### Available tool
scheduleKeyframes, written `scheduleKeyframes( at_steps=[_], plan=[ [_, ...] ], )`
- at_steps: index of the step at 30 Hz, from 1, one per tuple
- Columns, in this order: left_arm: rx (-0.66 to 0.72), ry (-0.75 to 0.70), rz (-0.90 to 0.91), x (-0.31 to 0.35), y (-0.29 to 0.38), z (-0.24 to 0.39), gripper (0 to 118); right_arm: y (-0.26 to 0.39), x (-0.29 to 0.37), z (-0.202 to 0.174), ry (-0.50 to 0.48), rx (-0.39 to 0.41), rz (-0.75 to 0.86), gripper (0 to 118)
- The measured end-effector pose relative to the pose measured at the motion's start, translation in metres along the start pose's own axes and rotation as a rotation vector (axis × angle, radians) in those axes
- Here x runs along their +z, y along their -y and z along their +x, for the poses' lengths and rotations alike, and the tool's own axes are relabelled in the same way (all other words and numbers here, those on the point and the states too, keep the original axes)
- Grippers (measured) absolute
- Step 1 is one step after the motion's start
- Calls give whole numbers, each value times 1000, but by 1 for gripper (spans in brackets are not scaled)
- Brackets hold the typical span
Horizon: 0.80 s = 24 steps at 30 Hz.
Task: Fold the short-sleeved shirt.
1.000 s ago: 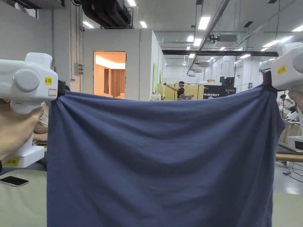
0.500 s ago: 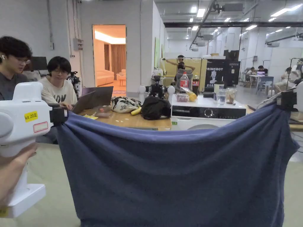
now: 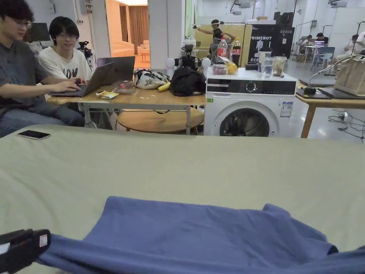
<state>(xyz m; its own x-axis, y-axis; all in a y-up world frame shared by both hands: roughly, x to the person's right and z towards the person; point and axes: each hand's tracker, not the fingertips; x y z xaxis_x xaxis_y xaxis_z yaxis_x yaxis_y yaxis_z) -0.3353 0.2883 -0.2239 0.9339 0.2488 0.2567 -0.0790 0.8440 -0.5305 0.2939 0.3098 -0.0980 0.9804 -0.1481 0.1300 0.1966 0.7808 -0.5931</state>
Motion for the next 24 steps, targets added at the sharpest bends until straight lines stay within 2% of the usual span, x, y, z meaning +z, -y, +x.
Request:
scheduleKeyframes(
  at_steps=[5,10,11,14,19,24],
  plan=[
    [64,-35,-158,1,68,-17,0,74,-18,1,-1,-60,-140,0],
    [29,-46,-212,-8,89,-27,1,94,-26,0,8,-48,-166,0],
    [16,-59,-201,-7,90,-25,14,98,-21,-1,24,-46,-155,9],
    [-18,-68,-122,-3,84,-30,77,93,-11,-3,51,-11,-62,70],
    [-122,-73,46,11,49,33,79,70,1,-31,44,5,156,70],
    [-167,-28,178,7,26,88,79,47,-5,-81,20,66,287,70]
  ],
)
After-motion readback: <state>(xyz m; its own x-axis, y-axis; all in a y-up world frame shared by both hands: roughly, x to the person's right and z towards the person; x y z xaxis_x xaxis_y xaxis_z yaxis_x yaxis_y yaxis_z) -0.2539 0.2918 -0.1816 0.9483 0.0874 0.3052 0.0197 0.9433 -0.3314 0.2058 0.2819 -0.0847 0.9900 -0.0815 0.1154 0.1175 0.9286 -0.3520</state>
